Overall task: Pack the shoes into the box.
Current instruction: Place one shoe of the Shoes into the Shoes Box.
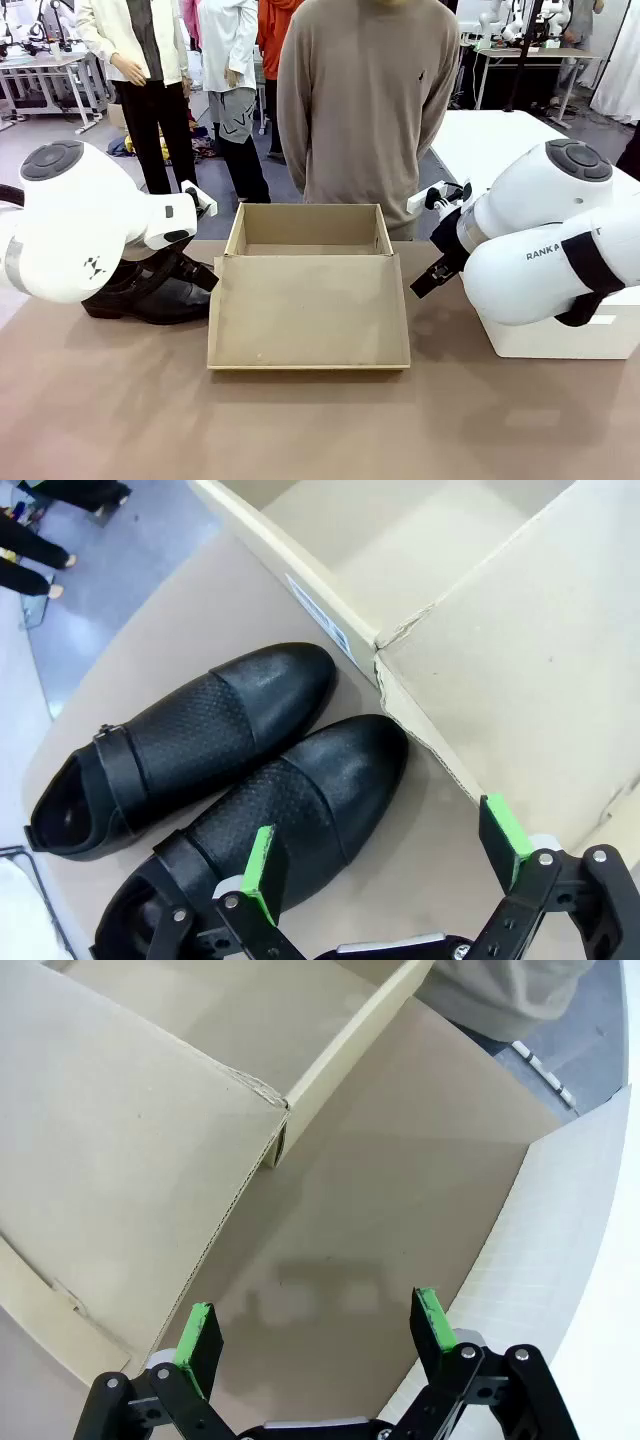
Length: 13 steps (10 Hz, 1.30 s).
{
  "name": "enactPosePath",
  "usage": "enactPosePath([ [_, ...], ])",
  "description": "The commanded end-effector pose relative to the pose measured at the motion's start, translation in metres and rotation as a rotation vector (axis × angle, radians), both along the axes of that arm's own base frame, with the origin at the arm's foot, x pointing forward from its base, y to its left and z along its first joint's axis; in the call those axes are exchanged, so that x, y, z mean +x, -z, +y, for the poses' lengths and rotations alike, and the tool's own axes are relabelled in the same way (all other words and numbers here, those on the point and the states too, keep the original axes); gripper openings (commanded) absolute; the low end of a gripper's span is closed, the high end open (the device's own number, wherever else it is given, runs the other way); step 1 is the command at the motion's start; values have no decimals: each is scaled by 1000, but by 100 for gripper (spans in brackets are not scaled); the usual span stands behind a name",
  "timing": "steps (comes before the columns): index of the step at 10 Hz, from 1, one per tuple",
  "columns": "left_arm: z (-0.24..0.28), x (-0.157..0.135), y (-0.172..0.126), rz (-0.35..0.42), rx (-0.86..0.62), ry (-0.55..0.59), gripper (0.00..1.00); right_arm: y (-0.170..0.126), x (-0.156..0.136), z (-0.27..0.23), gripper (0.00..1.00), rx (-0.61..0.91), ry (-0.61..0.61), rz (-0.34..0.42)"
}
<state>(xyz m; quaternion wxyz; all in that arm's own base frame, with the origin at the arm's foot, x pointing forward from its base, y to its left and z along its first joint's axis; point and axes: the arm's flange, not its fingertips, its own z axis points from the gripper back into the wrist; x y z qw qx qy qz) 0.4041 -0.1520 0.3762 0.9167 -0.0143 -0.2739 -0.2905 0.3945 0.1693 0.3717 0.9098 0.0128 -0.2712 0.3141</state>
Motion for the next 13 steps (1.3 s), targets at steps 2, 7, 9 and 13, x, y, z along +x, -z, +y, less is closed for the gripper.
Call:
enactPosePath([
  [2,0,0,0,1,0,0,100,0,0,0,100,0,0,-1],
  [7,0,0,0,1,0,0,100,0,0,0,100,0,0,-1],
  [9,0,0,0,1,0,0,100,0,0,0,100,0,0,-1],
  [13,-3,-5,-25,-21,10,35,100,-24,1,-7,100,10,-4,0],
])
